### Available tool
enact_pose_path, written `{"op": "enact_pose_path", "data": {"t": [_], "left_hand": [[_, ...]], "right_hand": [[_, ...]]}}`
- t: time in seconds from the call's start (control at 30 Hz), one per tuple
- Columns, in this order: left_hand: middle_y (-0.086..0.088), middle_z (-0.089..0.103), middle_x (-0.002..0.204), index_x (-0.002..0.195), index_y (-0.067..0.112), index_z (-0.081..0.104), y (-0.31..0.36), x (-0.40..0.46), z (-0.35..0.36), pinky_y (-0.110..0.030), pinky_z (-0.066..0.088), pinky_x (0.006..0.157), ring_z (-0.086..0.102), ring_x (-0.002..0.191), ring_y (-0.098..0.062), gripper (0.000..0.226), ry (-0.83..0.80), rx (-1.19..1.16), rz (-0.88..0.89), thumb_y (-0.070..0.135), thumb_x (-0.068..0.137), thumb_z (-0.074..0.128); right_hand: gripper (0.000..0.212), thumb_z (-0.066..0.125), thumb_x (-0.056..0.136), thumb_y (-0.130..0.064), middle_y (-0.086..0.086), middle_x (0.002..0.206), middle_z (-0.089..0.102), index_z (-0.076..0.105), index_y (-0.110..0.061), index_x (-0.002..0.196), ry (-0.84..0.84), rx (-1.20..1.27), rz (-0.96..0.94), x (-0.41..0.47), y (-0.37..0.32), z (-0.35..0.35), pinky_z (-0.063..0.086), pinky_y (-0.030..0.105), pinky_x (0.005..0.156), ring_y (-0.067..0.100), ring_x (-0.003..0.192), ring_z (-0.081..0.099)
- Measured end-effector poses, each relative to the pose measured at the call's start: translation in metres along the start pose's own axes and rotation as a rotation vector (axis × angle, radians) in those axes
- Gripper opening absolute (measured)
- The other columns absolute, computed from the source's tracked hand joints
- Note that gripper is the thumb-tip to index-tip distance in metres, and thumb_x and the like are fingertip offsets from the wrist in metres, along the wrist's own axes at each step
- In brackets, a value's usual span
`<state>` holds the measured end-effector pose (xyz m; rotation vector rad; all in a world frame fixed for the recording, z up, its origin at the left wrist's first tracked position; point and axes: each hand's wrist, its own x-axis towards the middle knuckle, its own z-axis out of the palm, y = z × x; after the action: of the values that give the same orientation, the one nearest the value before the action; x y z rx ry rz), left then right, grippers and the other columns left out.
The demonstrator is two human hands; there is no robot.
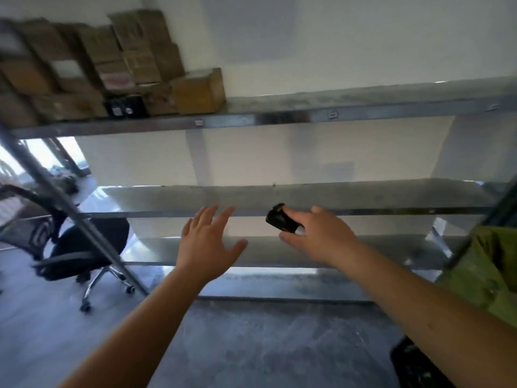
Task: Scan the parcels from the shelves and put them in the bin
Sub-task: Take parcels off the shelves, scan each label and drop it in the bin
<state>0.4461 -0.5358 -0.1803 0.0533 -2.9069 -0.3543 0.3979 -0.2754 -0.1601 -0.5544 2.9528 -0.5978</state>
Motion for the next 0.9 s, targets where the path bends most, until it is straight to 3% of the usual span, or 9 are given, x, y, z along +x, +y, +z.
{"op": "enact_pose_path", "data": {"t": [0.13,0.27,0.4,0.63,0.83,0.9], "left_hand": [[-0.001,0.026,0.171,0.163,0.040,0.025,-0.049,-0.007,-0.048,-0.048,0.019,0.128,0.018,0.158,-0.024,0.086,0.071,-0.029,-0.038,0.071,0.091,0.059],[0.002,0.026,0.170,0.161,0.041,0.026,-0.090,-0.004,-0.095,-0.050,0.019,0.128,0.017,0.158,-0.023,0.084,0.143,-0.049,-0.065,0.068,0.091,0.062],[0.002,0.029,0.169,0.160,0.041,0.030,-0.119,0.012,-0.142,-0.050,0.021,0.128,0.019,0.158,-0.024,0.082,0.237,-0.078,-0.092,0.064,0.091,0.066],[0.004,0.032,0.167,0.158,0.038,0.034,-0.146,0.068,-0.182,-0.052,0.027,0.124,0.026,0.154,-0.024,0.080,0.328,-0.024,-0.051,0.064,0.091,0.067],[0.006,0.026,0.169,0.161,0.042,0.028,-0.154,0.146,-0.188,-0.050,0.020,0.125,0.018,0.158,-0.023,0.083,0.311,-0.042,-0.016,0.065,0.091,0.066],[0.007,0.026,0.169,0.160,0.043,0.028,-0.155,0.178,-0.189,-0.052,0.021,0.125,0.018,0.157,-0.023,0.083,0.289,-0.057,0.001,0.064,0.090,0.067]], "right_hand": [[0.072,0.049,0.094,-0.075,0.007,0.121,0.049,0.025,-0.052,0.158,0.017,-0.039,-0.108,0.028,-0.074,-0.006,0.051,0.041,0.091,0.029,0.107,0.057],[0.070,0.048,0.095,-0.073,0.002,0.113,0.047,0.024,-0.053,0.158,0.058,-0.066,-0.191,0.056,-0.134,-0.021,0.051,0.040,0.084,0.024,0.096,0.055],[0.071,0.050,0.096,-0.070,0.000,0.117,0.048,0.024,-0.049,0.159,0.124,-0.088,-0.254,0.082,-0.175,-0.039,0.049,0.034,0.080,0.020,0.097,0.054],[0.071,0.046,0.097,-0.071,0.005,0.140,0.050,0.023,-0.048,0.160,0.214,-0.128,-0.241,0.142,-0.208,-0.062,0.046,0.031,0.079,0.024,0.110,0.058],[0.071,0.046,0.097,-0.072,0.007,0.149,0.049,0.026,-0.046,0.161,0.228,-0.110,-0.219,0.204,-0.210,-0.082,0.050,0.035,0.090,0.029,0.123,0.057],[0.072,0.046,0.096,-0.073,0.008,0.148,0.049,0.027,-0.046,0.161,0.249,-0.096,-0.213,0.228,-0.206,-0.086,0.049,0.034,0.086,0.028,0.122,0.057]]}}
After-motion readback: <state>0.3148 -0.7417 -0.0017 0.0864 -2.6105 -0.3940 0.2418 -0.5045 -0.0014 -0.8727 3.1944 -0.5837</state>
